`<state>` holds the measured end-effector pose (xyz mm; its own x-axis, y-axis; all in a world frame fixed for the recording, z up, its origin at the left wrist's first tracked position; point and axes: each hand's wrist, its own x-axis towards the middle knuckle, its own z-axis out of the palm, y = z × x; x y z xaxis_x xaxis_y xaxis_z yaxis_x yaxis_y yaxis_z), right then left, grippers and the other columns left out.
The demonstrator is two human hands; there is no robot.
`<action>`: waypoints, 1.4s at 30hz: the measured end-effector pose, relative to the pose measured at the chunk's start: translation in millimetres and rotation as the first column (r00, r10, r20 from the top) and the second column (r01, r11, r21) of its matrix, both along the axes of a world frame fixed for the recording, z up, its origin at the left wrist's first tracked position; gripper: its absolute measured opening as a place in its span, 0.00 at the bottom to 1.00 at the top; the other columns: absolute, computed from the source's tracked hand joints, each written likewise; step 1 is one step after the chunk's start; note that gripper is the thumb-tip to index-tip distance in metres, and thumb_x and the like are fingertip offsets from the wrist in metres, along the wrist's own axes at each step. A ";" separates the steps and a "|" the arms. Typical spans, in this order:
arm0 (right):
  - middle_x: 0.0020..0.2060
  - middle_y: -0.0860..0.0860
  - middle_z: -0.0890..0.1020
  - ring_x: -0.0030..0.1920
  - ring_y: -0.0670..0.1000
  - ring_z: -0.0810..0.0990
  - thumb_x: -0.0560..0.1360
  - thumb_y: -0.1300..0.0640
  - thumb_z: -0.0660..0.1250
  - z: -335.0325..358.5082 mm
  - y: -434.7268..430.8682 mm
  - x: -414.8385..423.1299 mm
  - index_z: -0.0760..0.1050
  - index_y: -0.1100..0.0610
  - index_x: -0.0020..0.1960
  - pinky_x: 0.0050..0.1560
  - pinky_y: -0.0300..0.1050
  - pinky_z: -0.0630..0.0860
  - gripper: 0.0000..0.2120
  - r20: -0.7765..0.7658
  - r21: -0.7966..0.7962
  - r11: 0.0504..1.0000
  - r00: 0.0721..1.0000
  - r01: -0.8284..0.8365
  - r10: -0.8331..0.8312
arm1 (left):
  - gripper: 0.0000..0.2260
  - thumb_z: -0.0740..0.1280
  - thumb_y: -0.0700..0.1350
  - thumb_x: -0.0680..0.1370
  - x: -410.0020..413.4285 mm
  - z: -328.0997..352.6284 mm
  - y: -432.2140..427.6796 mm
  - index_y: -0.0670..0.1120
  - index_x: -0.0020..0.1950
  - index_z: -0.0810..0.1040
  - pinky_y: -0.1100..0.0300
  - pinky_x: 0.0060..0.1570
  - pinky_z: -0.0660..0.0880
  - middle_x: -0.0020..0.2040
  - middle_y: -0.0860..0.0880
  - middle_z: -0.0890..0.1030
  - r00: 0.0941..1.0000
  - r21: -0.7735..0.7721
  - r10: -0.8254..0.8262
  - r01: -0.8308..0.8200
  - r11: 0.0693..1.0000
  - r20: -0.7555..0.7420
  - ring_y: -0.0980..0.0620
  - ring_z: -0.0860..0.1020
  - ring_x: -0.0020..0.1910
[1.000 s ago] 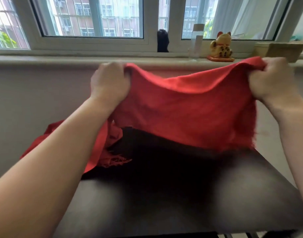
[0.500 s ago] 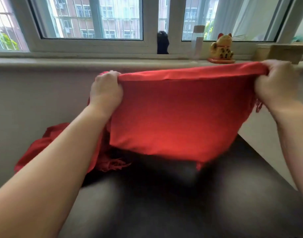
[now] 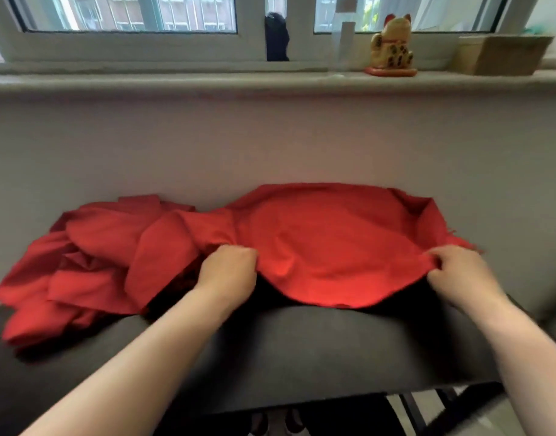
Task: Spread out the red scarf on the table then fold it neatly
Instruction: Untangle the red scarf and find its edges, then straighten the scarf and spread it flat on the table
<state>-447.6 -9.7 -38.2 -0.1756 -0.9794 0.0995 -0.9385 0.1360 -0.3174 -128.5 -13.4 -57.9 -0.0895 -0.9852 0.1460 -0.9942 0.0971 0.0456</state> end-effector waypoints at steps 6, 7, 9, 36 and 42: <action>0.70 0.52 0.65 0.65 0.60 0.66 0.72 0.55 0.59 -2.3 17.8 5.0 0.65 0.41 0.69 0.65 0.51 0.67 0.26 -0.298 0.282 0.959 0.953 0.030 0.057 | 0.11 0.58 0.42 0.75 -22.3 -11.8 6.6 0.47 0.53 0.76 0.54 0.53 0.71 0.55 0.46 0.80 0.986 -0.007 -0.049 0.050 0.999 0.158 0.42 0.75 0.55; 0.72 0.52 0.61 0.67 0.60 0.64 0.72 0.55 0.59 0.9 19.0 10.1 0.61 0.42 0.72 0.65 0.52 0.65 0.29 -0.349 0.288 0.958 0.932 0.011 0.094 | 0.10 0.58 0.42 0.75 -26.7 -10.9 7.1 0.47 0.52 0.76 0.54 0.52 0.71 0.55 0.46 0.80 0.988 -0.006 -0.056 0.057 0.998 0.142 0.42 0.75 0.55; 0.75 0.51 0.55 0.70 0.59 0.61 0.73 0.54 0.59 7.9 23.4 23.9 0.55 0.43 0.74 0.67 0.53 0.63 0.31 -0.389 0.285 0.957 0.907 -0.047 0.160 | 0.09 0.58 0.42 0.75 -37.8 -9.4 9.5 0.47 0.51 0.76 0.53 0.50 0.71 0.53 0.45 0.81 0.990 -0.005 -0.075 0.077 0.997 0.123 0.42 0.75 0.54; 0.57 0.50 0.80 0.60 0.56 0.76 0.70 0.59 0.60 -22.8 18.4 82.1 0.74 0.51 0.59 0.54 0.50 0.73 0.18 -0.016 -0.115 0.943 0.950 -0.313 0.313 | 0.08 0.61 0.43 0.73 -94.8 -5.9 17.0 0.48 0.51 0.72 0.50 0.42 0.73 0.49 0.47 0.79 0.937 -0.202 -0.255 0.209 0.957 -0.239 0.39 0.78 0.48; 0.52 0.54 0.83 0.53 0.60 0.79 0.70 0.62 0.61 -17.1 20.2 64.4 0.76 0.49 0.57 0.48 0.51 0.74 0.17 -0.021 -0.175 0.976 0.991 -0.132 0.130 | 0.09 0.62 0.45 0.73 -41.2 -12.4 4.4 0.48 0.52 0.71 0.50 0.41 0.73 0.50 0.48 0.79 0.977 -0.203 -0.056 0.013 0.979 -0.207 0.40 0.79 0.49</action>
<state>-383.3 10.6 -55.3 -0.0453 -0.9608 0.2734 -0.9476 -0.0453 -0.3162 -169.8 -9.0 -70.2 -0.0693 -0.9312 0.3579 -0.9599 0.1600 0.2302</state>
